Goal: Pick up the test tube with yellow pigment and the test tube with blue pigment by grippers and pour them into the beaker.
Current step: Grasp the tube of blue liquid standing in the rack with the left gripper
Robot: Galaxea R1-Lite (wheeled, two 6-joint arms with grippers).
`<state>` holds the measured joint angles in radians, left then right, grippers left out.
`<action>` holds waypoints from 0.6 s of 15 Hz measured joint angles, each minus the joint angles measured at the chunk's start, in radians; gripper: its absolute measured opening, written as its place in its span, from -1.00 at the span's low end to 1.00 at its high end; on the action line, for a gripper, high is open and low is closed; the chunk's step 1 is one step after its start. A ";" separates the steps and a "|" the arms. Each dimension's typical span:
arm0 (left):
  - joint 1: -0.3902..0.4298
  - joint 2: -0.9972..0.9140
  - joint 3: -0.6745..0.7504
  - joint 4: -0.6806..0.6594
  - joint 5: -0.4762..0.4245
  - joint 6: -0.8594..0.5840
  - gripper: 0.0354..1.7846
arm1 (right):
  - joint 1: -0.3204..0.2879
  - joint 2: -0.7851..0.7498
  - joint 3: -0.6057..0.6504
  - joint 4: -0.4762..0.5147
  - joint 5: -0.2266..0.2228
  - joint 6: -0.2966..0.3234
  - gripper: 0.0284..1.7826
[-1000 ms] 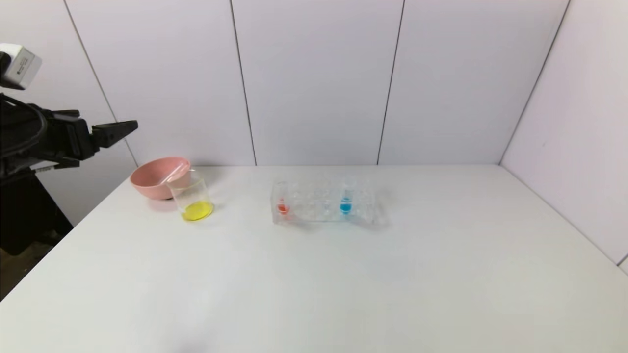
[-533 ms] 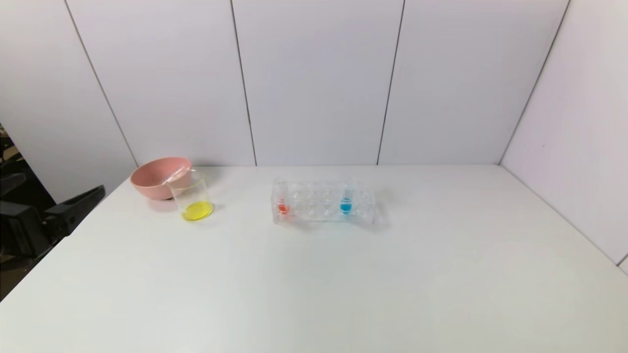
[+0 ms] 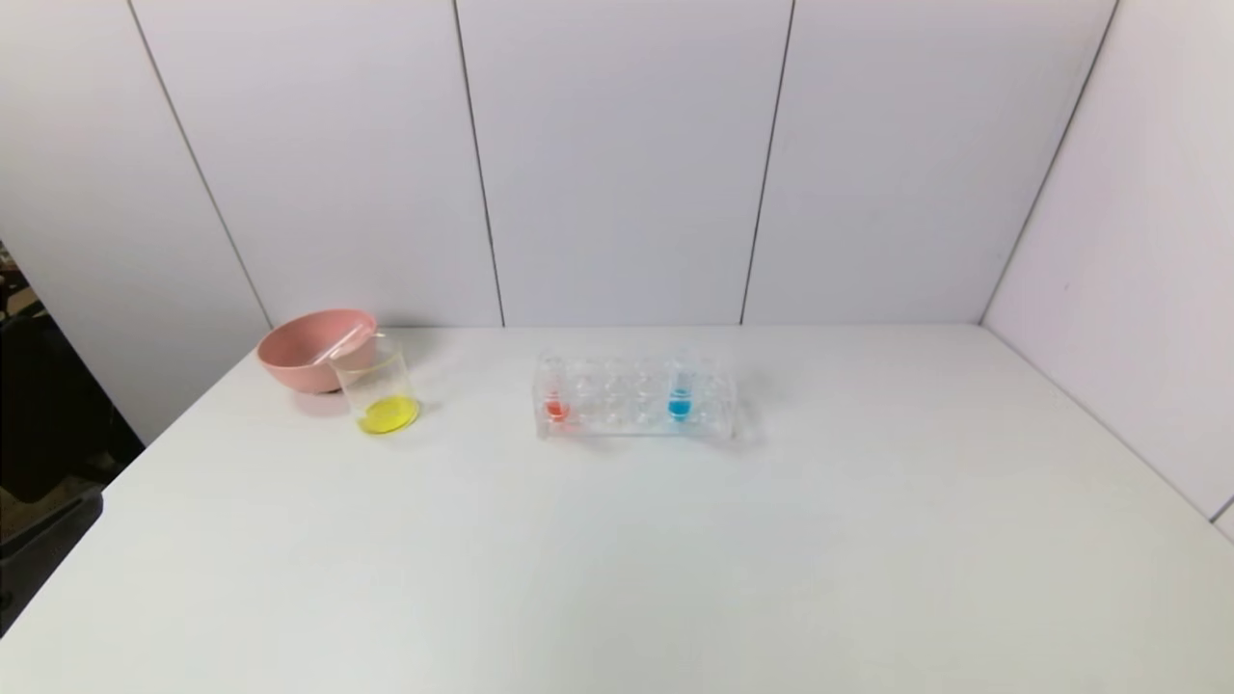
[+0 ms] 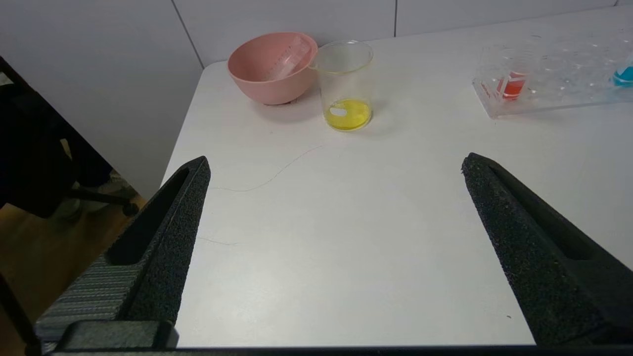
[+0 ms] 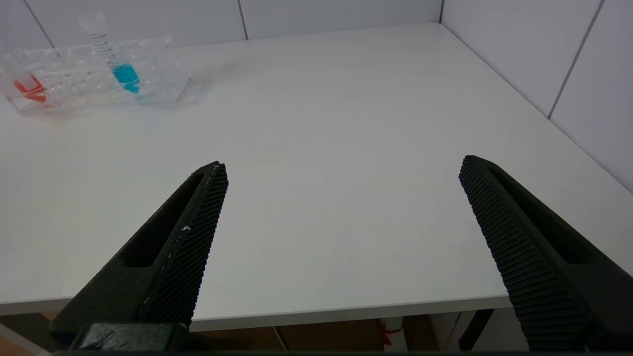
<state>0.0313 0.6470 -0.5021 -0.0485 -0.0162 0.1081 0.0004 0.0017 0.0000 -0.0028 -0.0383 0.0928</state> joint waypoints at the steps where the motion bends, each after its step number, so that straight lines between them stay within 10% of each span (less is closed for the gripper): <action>1: -0.001 -0.006 0.001 -0.013 0.000 -0.009 0.99 | 0.000 0.000 0.000 0.000 0.000 0.000 0.92; 9: -0.056 0.046 0.003 -0.134 -0.038 -0.176 0.99 | 0.000 0.000 0.000 0.000 0.000 0.000 0.92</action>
<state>-0.0249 0.6926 -0.4991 -0.1823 -0.0543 -0.0681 0.0000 0.0017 0.0000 -0.0028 -0.0383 0.0932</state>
